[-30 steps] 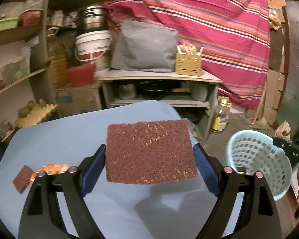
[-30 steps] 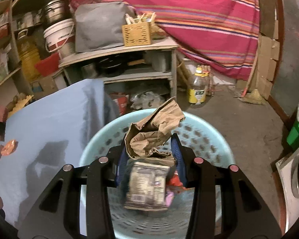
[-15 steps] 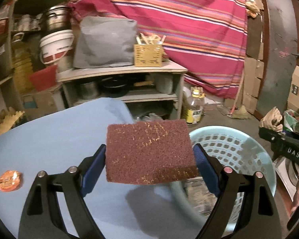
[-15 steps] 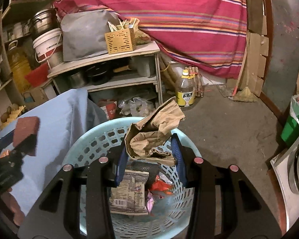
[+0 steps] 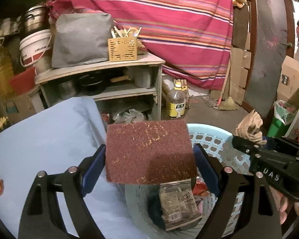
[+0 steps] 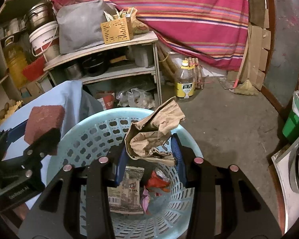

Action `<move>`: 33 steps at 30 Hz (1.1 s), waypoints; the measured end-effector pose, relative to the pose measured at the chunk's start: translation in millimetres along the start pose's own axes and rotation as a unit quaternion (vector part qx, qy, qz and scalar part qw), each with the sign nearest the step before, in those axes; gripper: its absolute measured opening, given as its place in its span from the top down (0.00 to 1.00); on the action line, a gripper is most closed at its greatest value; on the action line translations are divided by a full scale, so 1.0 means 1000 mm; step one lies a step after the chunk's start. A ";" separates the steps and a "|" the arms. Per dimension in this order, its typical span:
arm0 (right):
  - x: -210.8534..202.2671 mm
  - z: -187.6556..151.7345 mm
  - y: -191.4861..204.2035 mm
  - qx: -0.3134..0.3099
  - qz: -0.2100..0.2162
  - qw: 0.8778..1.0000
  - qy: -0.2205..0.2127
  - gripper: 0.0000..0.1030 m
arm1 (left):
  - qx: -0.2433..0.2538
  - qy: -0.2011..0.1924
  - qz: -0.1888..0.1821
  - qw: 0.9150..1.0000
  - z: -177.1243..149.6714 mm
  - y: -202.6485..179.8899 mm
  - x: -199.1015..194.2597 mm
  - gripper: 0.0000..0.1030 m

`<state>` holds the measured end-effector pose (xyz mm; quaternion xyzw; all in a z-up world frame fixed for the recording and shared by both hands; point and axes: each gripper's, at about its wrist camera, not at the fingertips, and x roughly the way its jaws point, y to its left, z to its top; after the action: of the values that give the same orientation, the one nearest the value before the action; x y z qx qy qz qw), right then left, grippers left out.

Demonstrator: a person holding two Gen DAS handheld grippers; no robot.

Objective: Collect trash
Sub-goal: 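Open both grippers to drop the pad and paper into the basket, then move both grippers back over the second brown pad and orange snack bag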

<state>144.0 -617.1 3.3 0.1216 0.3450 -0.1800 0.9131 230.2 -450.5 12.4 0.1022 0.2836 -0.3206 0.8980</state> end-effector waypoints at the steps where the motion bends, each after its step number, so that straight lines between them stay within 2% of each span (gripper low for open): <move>1: 0.000 0.000 0.000 0.001 0.001 1.000 0.000 0.59 | 0.002 0.002 -0.002 1.000 0.002 -0.001 0.000 0.17; 5: 0.002 -0.001 0.003 -0.005 0.000 1.000 0.003 0.59 | 0.002 -0.002 -0.005 1.000 0.004 0.005 -0.006 0.16; 8: 0.004 0.000 0.010 -0.016 -0.002 1.000 0.005 0.59 | -0.007 0.000 -0.003 1.000 0.004 0.012 -0.008 0.09; 13: 0.008 -0.001 0.020 -0.022 0.003 1.000 0.009 0.58 | -0.025 -0.004 0.009 1.000 0.002 0.035 -0.023 0.09; 15: 0.009 0.000 0.024 -0.022 0.001 1.000 0.006 0.39 | -0.029 -0.006 0.018 0.999 0.000 0.046 -0.031 0.09; 16: 0.009 0.000 0.026 -0.020 0.001 1.000 0.004 0.23 | -0.030 -0.008 0.023 0.999 -0.001 0.053 -0.036 0.09; 20: 0.008 0.003 0.036 -0.019 -0.008 1.000 -0.009 0.10 | -0.043 -0.019 0.046 0.998 -0.010 0.084 -0.057 0.08; 24: 0.005 0.003 0.051 -0.022 -0.012 1.000 -0.018 0.04 | -0.062 -0.019 0.073 0.995 -0.024 0.126 -0.080 0.07; 28: -0.001 0.002 0.071 -0.021 -0.008 0.999 -0.026 0.04 | -0.070 -0.021 0.105 0.992 -0.039 0.165 -0.104 0.07; 33: -0.011 -0.001 0.117 -0.021 0.028 0.999 -0.035 0.04 | -0.076 -0.019 0.158 0.984 -0.069 0.227 -0.139 0.04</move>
<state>183.7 -508.3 21.7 0.1059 0.3128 -0.1509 0.9317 255.1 -177.6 36.2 0.0714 0.2700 -0.1543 0.9477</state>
